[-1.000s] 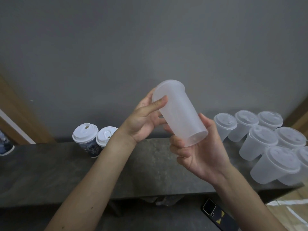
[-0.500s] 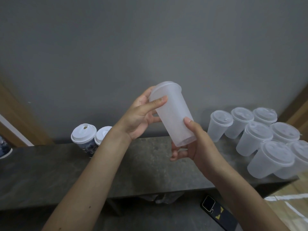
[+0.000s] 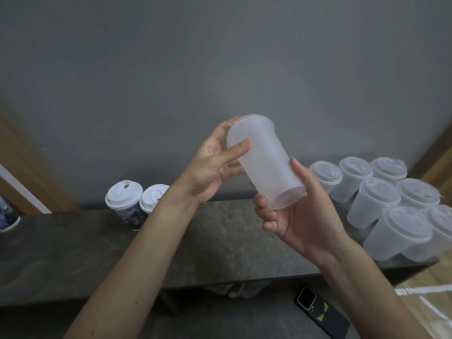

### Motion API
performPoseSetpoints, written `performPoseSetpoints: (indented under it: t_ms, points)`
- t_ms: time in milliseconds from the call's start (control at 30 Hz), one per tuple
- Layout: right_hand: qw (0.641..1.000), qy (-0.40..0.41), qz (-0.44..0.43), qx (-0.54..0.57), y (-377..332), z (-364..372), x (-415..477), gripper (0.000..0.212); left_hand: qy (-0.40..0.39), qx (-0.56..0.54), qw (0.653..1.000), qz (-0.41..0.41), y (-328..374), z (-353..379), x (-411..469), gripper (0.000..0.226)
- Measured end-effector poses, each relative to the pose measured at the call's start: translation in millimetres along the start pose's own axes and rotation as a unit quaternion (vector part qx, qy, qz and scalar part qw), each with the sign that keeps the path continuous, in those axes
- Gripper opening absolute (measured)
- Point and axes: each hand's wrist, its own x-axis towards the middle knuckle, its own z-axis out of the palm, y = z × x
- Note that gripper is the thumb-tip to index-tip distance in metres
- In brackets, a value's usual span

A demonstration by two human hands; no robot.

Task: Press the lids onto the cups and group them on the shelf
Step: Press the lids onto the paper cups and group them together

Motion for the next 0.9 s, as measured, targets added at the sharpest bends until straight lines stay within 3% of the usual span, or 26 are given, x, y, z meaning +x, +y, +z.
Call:
performPoseSetpoints:
  t_ms: [200,367,500,633,900]
  points:
    - [0.999,-0.019,0.0,0.033,1,-6,2,0.065,0.04,0.026,0.999,0.001,-4,5,-1,0.053]
    - [0.99,-0.105,0.02,0.091,7,-19,8,0.065,0.04,-0.067,0.996,-0.043,0,14,-2,0.05]
    - [0.959,-0.199,0.062,0.194,9,-23,11,0.068,0.016,-0.118,0.991,-0.057,1,15,0,0.075]
    - [0.938,-0.234,0.081,0.243,11,-20,10,0.067,0.059,-0.069,0.993,-0.079,-3,18,5,0.05]
    - [0.964,-0.129,0.079,0.221,0,1,10,0.063,0.093,-0.152,0.965,-0.191,-27,16,4,0.058]
